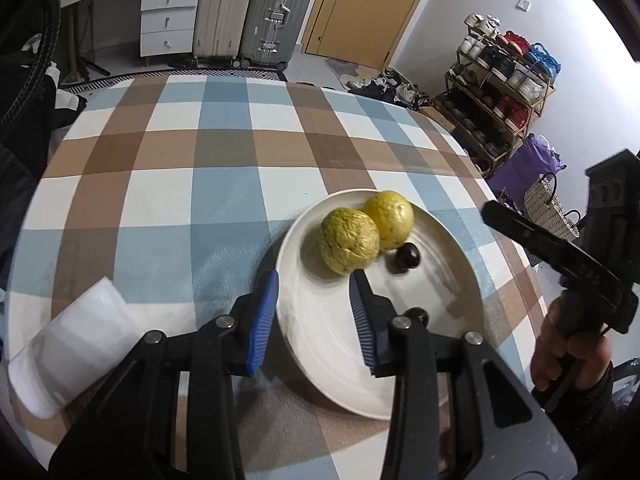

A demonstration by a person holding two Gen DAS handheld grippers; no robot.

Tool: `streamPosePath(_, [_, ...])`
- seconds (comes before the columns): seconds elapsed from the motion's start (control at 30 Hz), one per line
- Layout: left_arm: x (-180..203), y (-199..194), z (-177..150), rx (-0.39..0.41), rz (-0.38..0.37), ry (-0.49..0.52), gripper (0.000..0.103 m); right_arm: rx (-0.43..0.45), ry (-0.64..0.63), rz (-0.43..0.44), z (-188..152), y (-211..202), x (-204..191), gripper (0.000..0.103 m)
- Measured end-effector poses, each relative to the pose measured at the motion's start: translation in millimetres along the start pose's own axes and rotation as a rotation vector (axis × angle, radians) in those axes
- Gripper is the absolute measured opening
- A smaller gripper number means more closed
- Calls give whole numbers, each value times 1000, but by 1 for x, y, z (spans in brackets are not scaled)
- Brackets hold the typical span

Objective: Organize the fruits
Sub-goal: 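Carry both dark plums onto the cream plate and open both tools, then withdraw both tools from the plate toward the loose oranges and tomatoes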

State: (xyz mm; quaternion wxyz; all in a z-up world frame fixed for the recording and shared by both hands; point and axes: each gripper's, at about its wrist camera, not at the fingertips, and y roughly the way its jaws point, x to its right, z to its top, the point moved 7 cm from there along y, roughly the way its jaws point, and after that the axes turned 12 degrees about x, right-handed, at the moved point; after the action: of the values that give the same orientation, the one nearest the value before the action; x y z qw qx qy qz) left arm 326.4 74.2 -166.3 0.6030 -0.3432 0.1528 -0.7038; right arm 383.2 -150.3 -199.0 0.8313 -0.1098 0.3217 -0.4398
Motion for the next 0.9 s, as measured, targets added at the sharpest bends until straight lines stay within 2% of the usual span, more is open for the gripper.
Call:
streamPosePath(0.13, [12,-25,-2,32,6,12,53,40,-33,-2,4,-32,-10,54])
streamPosePath(0.27, [27,-54,-6,79,25,38,70,97,-51,-3,2,-69,-21,77])
streamPosePath(0.37, [36,-74,-11,106,44,58,82,137,-73,-4,-2,-97,-33,87])
streamPosePath(0.57, [51,-110,-24,149,88,87,85,212,-119,-3,-16,-147,-58,99])
streamPosePath(0.7, [59,-131,-34,171,97,104,92,240,-139,-2,-28,-173,-72,101])
streamPosePath(0.77, [61,-142,-39,191,107,108,102,249,-153,-1,-33,-181,-79,102])
streamPosePath(0.9, [65,-162,-49,221,115,121,102,268,-171,4,-43,-198,-91,102])
